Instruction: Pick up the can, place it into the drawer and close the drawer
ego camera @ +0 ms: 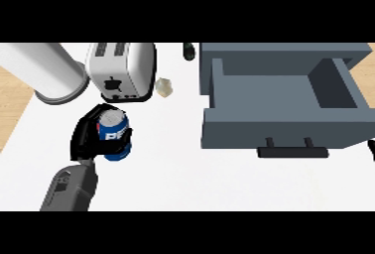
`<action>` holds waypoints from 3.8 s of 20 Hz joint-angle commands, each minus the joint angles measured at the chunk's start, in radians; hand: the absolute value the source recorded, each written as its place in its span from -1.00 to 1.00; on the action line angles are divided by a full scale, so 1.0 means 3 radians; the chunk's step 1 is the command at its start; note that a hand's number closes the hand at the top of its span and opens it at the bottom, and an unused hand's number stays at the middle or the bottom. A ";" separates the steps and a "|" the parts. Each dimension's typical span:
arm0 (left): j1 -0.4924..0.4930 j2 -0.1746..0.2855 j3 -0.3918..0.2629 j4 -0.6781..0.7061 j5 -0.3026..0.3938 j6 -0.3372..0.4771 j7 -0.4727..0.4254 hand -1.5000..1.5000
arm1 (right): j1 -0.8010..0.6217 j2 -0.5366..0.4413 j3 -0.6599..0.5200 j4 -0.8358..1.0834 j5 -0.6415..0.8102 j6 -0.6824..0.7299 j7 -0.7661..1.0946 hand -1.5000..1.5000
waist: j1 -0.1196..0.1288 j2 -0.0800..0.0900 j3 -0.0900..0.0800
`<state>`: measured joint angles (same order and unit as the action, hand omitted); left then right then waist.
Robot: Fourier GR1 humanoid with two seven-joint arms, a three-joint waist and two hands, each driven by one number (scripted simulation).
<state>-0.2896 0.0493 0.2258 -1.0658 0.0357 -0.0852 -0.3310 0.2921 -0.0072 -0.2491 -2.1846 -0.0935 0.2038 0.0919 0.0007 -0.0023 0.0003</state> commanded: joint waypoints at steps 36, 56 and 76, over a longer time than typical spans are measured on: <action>-0.3169 -0.0164 -0.1169 0.0556 0.0196 0.1768 0.1851 1.00 | -0.0042 -0.0047 -0.0135 0.0130 -0.0041 0.0063 -0.0134 -1.00 | -0.0113 0.0032 0.0003; -0.4030 -0.0164 -0.1932 0.1834 0.1048 0.2153 0.1577 1.00 | -0.0324 -0.0151 -0.0105 0.0042 -0.0064 -0.0024 0.0202 -1.00 | -0.0224 0.0056 0.0006; -0.3938 -0.0164 -0.2513 0.2360 0.1448 0.2349 0.1017 1.00 | -0.0504 -0.0183 -0.0104 0.0179 -0.0074 -0.0004 0.0134 -1.00 | -0.0371 0.0097 0.0008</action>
<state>-1.4665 0.0000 -0.5133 -0.3838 0.4540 0.6219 -0.0039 0.1468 -0.0518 -0.2660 -2.1264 -0.1019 0.1999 0.1277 -0.1075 0.0263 0.0029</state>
